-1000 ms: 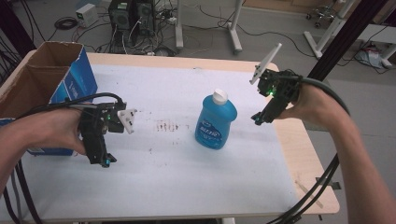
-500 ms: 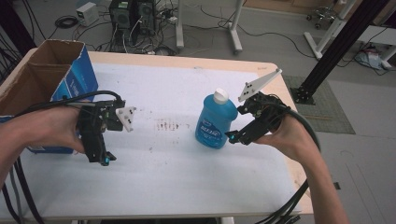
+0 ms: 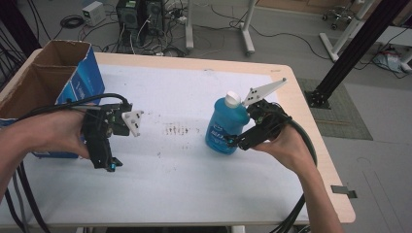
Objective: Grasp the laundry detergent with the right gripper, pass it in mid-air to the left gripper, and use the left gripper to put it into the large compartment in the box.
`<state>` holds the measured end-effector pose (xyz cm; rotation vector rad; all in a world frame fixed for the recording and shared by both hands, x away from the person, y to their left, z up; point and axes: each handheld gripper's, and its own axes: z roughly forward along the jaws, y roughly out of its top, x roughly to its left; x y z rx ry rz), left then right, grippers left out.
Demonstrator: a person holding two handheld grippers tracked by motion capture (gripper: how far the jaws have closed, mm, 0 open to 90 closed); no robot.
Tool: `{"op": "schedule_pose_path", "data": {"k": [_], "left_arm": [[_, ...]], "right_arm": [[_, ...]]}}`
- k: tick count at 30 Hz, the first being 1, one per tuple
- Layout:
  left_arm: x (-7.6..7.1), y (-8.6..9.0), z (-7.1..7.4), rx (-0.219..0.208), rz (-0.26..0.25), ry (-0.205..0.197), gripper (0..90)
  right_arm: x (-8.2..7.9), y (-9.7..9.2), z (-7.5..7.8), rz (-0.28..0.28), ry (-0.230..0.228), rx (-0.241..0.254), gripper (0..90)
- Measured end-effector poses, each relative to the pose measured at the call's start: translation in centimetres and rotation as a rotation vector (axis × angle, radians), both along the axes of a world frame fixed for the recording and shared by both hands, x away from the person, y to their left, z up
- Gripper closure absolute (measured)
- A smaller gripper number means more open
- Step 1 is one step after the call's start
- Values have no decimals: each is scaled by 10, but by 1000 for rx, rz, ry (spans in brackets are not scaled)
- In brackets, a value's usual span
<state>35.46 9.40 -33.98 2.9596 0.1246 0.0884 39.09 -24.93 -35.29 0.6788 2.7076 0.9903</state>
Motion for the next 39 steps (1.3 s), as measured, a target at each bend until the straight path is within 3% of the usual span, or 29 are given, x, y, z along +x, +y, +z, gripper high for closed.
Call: {"op": "schedule_pose_path", "data": {"k": [17, 26, 27, 39], "left_arm": [[1, 0, -2, 2, 6, 2, 100], [0, -1, -3, 1, 5, 1, 100], [0, -1, -3, 1, 5, 1, 100], [1, 1, -3, 0, 6, 3, 100]], "right_arm": [[4, 8, -12, -7, -8, 25, 133], [5, 5, -14, -25, -6, 44, 176], [5, 5, -14, -21, -2, 44, 214], [4, 8, -14, -12, -2, 49, 248]]}}
